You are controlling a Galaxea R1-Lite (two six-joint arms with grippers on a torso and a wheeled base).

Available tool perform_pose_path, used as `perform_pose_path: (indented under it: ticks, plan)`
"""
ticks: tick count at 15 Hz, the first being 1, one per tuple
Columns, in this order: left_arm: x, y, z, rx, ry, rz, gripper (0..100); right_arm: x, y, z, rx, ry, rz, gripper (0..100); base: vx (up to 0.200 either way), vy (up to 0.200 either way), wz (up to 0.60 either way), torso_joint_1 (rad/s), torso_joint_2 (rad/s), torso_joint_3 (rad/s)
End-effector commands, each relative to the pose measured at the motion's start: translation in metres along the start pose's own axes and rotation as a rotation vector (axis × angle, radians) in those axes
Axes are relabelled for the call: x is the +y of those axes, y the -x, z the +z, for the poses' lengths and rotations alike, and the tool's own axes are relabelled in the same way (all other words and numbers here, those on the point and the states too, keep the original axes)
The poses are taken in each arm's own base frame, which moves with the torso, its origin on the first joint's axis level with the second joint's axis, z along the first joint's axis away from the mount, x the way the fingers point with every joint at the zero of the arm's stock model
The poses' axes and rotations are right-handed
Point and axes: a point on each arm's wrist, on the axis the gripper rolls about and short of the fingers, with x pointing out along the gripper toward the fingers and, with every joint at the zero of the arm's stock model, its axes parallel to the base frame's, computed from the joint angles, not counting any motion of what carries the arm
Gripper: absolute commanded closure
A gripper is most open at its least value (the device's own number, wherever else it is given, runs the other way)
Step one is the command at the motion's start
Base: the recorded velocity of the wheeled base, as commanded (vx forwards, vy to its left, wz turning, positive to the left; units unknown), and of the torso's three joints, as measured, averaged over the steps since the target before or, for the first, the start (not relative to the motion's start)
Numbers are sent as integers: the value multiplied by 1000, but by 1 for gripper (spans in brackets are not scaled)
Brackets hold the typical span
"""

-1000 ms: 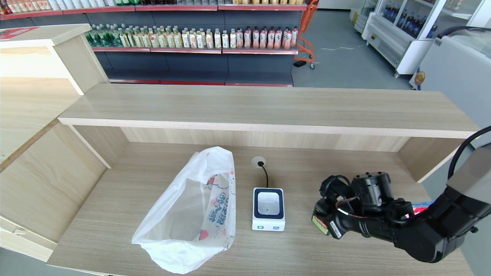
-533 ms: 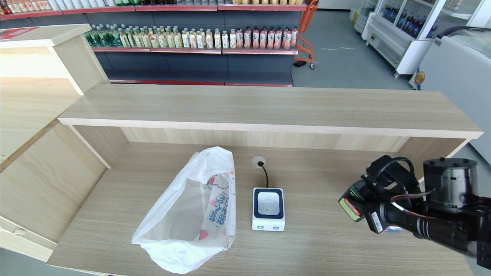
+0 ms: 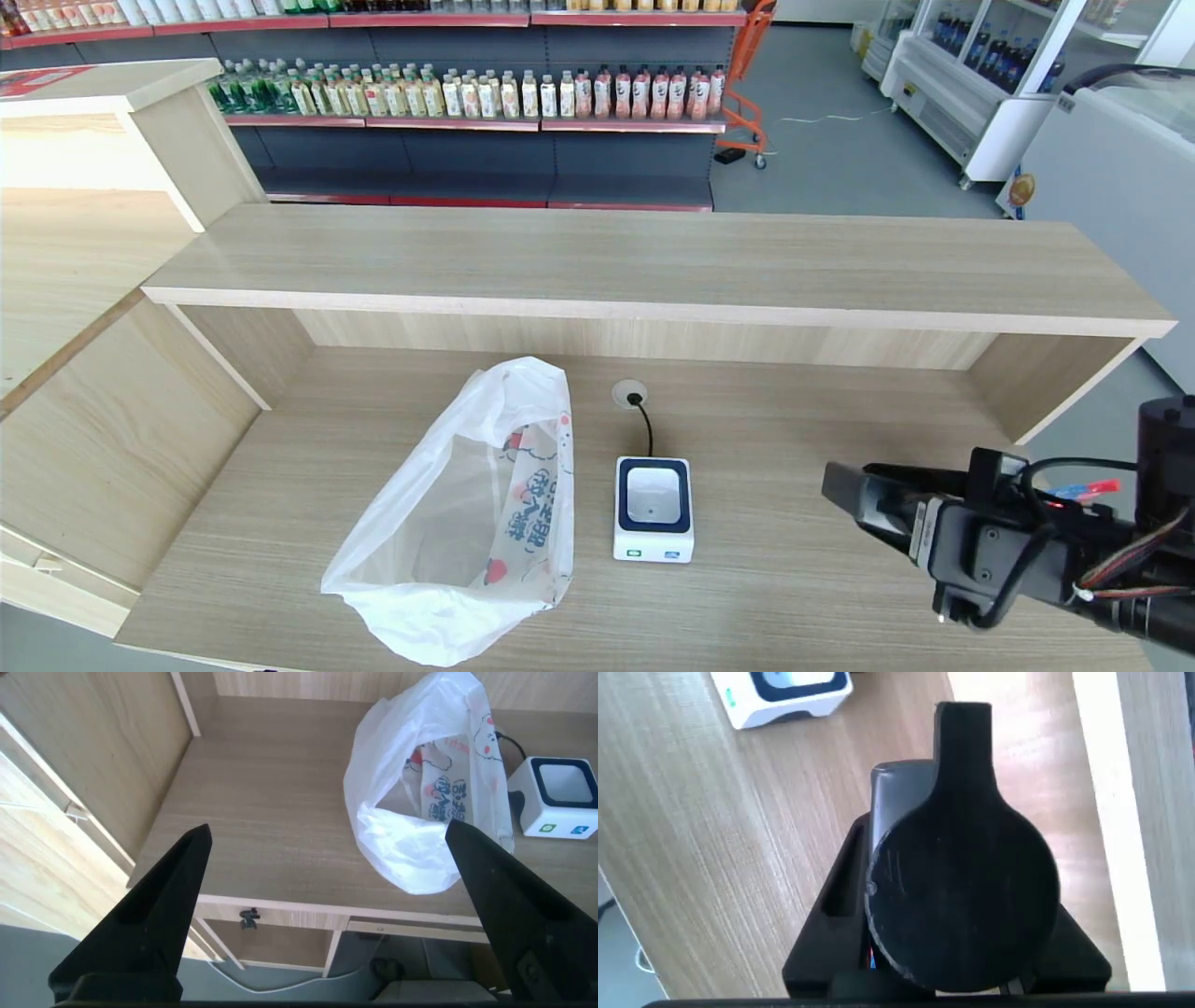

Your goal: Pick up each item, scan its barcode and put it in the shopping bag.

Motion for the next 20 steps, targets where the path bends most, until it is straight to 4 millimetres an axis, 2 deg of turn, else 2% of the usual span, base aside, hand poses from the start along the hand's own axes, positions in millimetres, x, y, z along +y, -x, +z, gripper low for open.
perform_pose_path:
  ticks: [1,5,7,9,11,12,14,20]
  plan:
    - [0,0,0,0,0,1,0,10,2,5,-153,261,134,100,0,0,0,0,0,0]
    - [0,0,0,0,0,1,0,9,-23,7,-385,762,143,100,0,0,0,0,0,0]
    - [0,0,0,0,0,1,0,19,-41,19,-487,931,163,100,0,0,0,0,0,0]
    - [0,0,0,0,0,1,0,40,-59,30,-632,1081,206,100,0,0,0,0,0,0]
    - [0,0,0,0,0,1,0,47,-72,32,-723,1141,197,100,0,0,0,0,0,0]
    - [0,0,0,0,0,1,0,53,-90,38,-823,1167,154,100,0,0,0,0,0,0]
    - [0,0,0,0,0,1,0,56,-106,55,-914,1207,70,100,0,0,0,0,0,0]
    - [0,0,0,0,0,1,0,52,-115,57,-930,1248,-67,100,0,0,0,0,0,0]
